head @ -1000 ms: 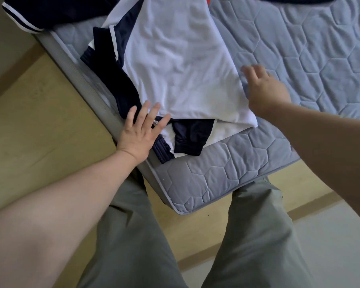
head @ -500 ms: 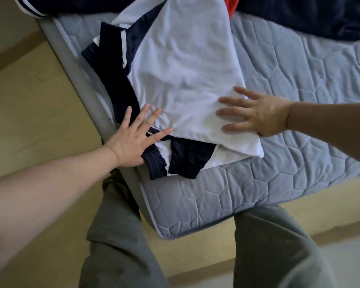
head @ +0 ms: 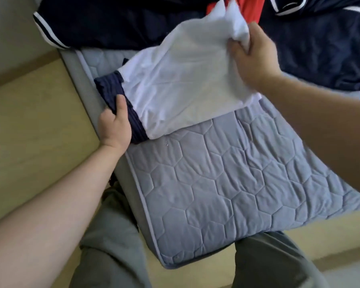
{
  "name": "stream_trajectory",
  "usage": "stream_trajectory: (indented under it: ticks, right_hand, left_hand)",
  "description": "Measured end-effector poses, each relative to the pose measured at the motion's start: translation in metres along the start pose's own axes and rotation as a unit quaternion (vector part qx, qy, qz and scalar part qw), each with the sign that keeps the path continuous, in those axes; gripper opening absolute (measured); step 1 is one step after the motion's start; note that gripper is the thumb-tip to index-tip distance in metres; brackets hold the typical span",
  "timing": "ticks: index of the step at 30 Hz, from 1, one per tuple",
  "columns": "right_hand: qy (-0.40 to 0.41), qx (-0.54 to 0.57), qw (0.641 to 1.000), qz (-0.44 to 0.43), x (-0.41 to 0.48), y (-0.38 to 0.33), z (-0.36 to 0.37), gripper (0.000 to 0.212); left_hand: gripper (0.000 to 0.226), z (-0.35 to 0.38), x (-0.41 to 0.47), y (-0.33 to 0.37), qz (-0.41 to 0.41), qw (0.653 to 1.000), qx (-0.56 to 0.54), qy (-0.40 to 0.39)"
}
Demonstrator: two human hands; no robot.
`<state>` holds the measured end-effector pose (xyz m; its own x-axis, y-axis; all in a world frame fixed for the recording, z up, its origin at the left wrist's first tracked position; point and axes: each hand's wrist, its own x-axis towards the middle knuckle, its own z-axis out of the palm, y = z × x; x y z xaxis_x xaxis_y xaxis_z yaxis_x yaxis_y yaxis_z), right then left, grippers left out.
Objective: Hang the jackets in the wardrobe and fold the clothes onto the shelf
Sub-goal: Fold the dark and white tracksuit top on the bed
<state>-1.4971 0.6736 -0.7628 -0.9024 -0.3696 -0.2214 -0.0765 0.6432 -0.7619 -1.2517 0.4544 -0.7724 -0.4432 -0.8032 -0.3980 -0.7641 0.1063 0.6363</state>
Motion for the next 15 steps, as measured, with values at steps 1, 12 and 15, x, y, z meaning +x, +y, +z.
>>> stream_trajectory:
  ticks: [1, 12, 15]
  right_hand:
    - [0.004, 0.005, 1.000, 0.019, 0.012, -0.003, 0.007, 0.026]
    - [0.014, -0.210, 0.966, 0.149, 0.060, 0.002, 0.052, 0.070]
    - [-0.013, -0.173, 0.972, 0.157, 0.058, 0.006, 0.044, 0.068]
  left_hand:
    - [0.052, 0.004, 0.007, 0.001, -0.010, 1.000, 0.010, 0.014]
    - [0.071, 0.032, 0.054, -0.001, -0.176, 0.979, 0.087, 0.062]
    - [0.079, 0.030, 0.057, 0.005, -0.212, 0.976, 0.045, 0.007]
